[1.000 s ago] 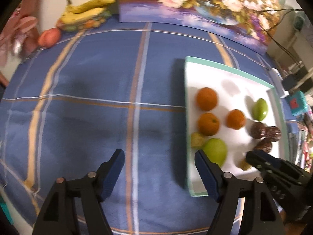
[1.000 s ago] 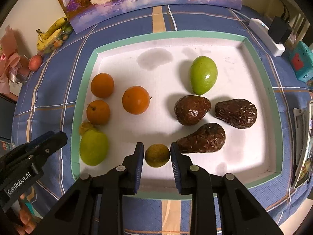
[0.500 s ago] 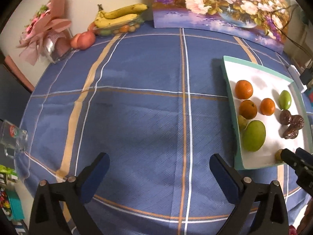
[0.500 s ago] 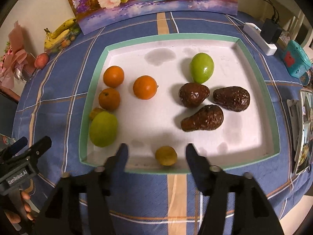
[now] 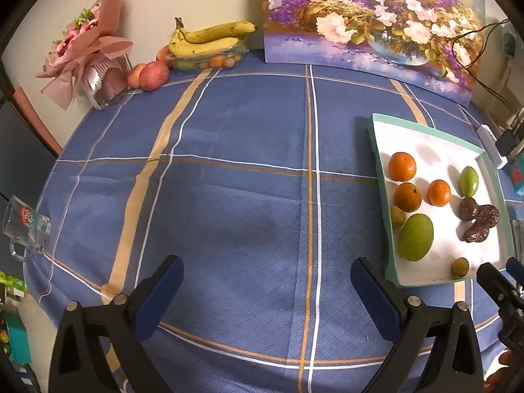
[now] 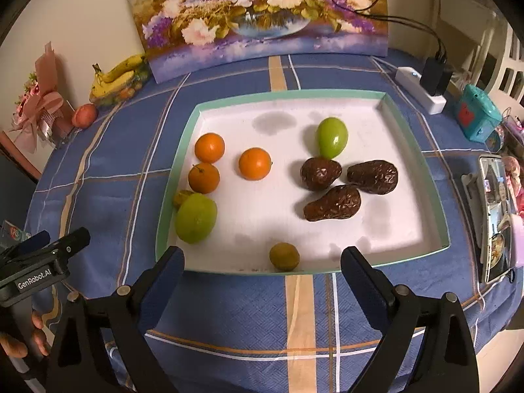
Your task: Organize fruits
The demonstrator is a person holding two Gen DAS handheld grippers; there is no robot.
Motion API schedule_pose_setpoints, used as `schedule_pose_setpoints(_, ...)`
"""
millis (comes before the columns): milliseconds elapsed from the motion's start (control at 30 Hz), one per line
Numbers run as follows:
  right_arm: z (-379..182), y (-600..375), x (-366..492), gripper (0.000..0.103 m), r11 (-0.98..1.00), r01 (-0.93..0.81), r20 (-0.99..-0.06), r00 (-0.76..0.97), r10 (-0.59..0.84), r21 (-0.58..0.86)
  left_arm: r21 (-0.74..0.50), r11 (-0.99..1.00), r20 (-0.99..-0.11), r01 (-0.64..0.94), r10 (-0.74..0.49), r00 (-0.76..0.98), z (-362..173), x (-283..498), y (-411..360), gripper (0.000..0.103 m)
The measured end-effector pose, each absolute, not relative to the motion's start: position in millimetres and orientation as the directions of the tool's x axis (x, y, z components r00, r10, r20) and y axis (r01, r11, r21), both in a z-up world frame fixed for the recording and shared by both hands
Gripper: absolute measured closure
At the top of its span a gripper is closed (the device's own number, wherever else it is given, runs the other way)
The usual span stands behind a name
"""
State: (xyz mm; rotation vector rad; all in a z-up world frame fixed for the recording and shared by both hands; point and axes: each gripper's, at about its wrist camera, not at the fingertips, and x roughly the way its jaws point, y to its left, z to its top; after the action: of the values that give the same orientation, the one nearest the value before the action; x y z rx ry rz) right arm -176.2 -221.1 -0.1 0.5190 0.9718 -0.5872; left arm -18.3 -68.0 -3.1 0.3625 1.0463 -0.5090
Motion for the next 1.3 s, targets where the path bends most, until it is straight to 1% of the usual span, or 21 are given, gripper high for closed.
schedule_pose_setpoints(167, 5, -218, -175, 0.006, 0.745, 0.655, -0.864, 0.443, -0.24, 0.129, 0.062, 0.819, -0.882, 0.57, -0.222, 0.415, 1, -23, -70, 0.0)
schedule_pose_setpoints(333, 6, -215, -174, 0.006, 0.756, 0.641, -0.86, 0.452, -0.236, 0.13, 0.181, 0.835, -0.879, 0.52, -0.1, 0.467, 0, -27, -72, 0.0)
schedule_pose_setpoints(1300, 3, -210, -169, 0.006, 0.766, 0.635, -0.869, 0.43, -0.244, 0.099, 0.155, 0.826, -0.902, 0.542, -0.105, 0.419, -5, -27, -73, 0.0)
